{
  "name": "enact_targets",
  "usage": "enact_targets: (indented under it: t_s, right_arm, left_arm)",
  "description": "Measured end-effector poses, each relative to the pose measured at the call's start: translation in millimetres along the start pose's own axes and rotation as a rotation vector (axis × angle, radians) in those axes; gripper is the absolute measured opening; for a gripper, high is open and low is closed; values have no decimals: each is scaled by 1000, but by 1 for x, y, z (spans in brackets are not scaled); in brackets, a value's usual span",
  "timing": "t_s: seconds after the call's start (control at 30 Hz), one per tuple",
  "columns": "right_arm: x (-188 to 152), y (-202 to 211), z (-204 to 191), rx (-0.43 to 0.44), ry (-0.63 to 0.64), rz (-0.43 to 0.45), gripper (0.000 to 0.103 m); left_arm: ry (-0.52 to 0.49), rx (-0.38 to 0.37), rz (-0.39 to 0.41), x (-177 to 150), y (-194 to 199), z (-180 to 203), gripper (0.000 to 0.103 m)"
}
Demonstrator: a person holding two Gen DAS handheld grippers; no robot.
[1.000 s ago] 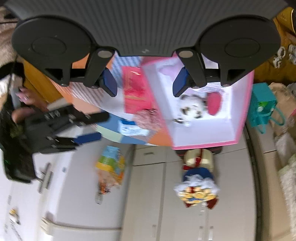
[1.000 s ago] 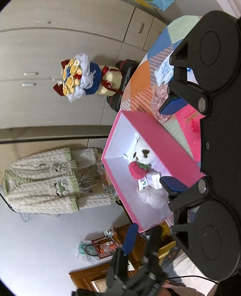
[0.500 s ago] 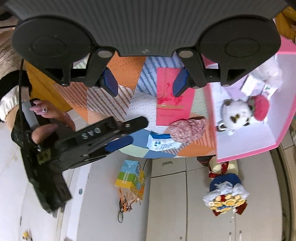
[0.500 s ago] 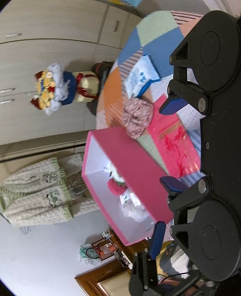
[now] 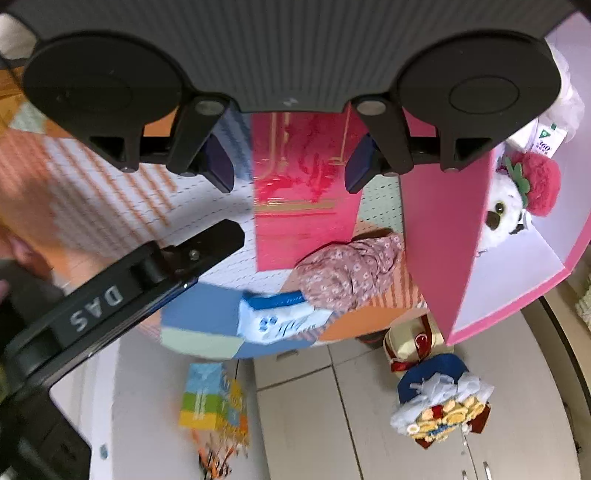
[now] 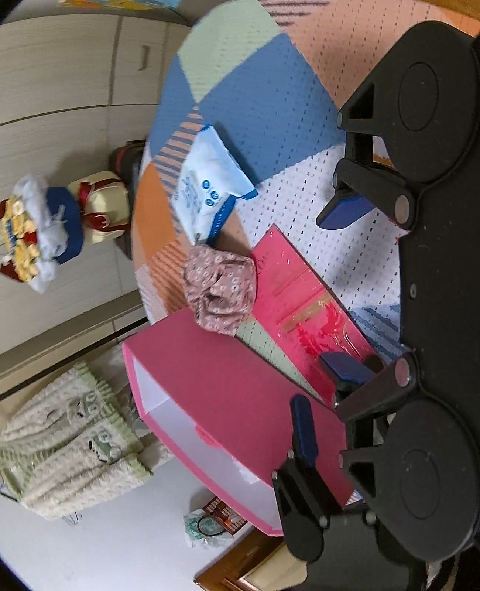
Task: Organize soft objects
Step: 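Withdraw both tools from the box toward the red envelope on the table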
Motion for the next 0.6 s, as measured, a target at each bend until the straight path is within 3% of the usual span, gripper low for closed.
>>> enact_targets:
  t_s: [0.2,0.33,0.47,0.57,0.6]
  right_arm:
    - [2,-11,6,-16,-21,-3,77]
    - [3,-15,9,-20,-53,-14,77]
    - [1,-19,13,-33,-84,-28,77]
    - [-2,-21,18,-46,-118,-40,77]
    - [-3,-22,19,-49,-130,-43,77]
  left_arm:
    - [-35,-32,-44,-8,-20,11,75]
    - [-52,11,-39,-10,-26,11,77]
    - [27,8,-55,-12,-33,2,77]
    - [116,-16,-68,-15,-33,-4,65]
    - [119,-14,-65,-14,-32,-5,56]
Point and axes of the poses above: each gripper's, at about its wrist camera, not at the fingertips, and y roughly against the way its jaws point, z to its right, x to its top, the point moved 10 cm from there along -y, roughly the way its jaws point, and after that the axes turned 13 degrees about z, right-handed, at the moved point
